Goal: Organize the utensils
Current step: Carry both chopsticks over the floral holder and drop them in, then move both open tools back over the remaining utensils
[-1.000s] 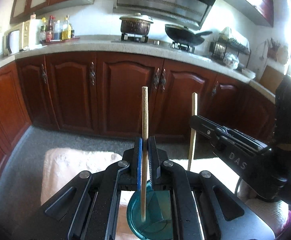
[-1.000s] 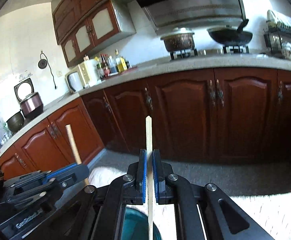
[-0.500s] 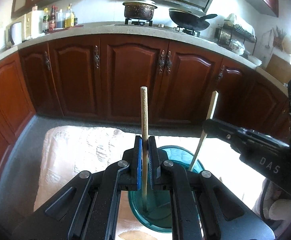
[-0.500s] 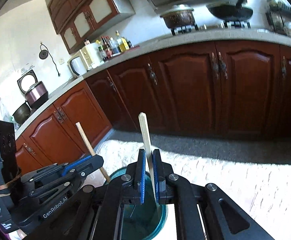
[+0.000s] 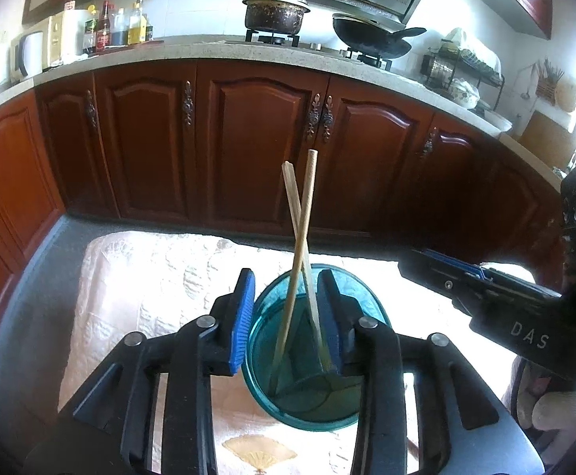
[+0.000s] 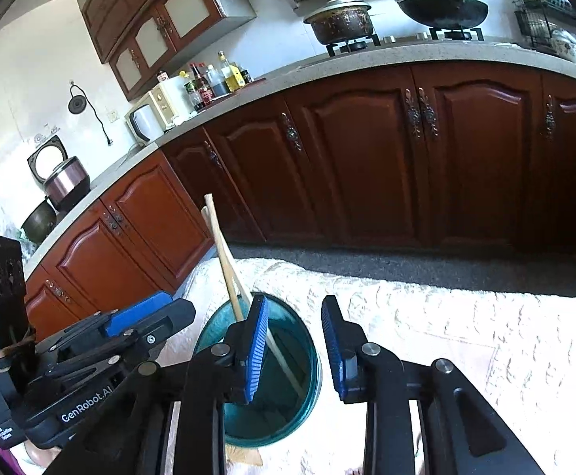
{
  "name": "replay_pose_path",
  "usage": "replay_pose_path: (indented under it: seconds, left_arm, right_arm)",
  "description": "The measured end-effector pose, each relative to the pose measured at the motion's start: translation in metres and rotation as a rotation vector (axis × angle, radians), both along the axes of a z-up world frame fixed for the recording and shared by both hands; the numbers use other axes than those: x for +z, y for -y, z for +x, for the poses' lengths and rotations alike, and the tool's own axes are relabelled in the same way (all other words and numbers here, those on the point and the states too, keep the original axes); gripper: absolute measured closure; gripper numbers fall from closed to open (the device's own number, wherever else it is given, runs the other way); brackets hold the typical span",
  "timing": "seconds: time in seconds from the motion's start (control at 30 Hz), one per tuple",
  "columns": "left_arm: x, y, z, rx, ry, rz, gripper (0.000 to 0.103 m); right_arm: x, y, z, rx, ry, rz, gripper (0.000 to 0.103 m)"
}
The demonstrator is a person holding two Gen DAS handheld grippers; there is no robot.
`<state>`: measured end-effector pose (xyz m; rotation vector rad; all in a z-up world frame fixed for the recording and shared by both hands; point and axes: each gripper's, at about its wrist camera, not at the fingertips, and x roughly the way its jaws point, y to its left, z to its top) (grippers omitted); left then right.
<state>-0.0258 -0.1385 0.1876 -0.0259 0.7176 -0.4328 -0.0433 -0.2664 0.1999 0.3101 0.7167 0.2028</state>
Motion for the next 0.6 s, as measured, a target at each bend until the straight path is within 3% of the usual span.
replay_pose_path:
  seconds: [0.3,0.6]
  left_arm:
    - [0.004,0.003,-0.027,-0.014,0.010,0.007,0.061]
    - [0.004,0.011,-0.059,-0.028,0.016,0.036,0.059]
  right_arm:
    - [0.009,-0.006,-0.035,-0.015,0.016,-0.053,0.071]
    - [0.011,-0.006,-0.073,-0.064,0.003,-0.080,0.066]
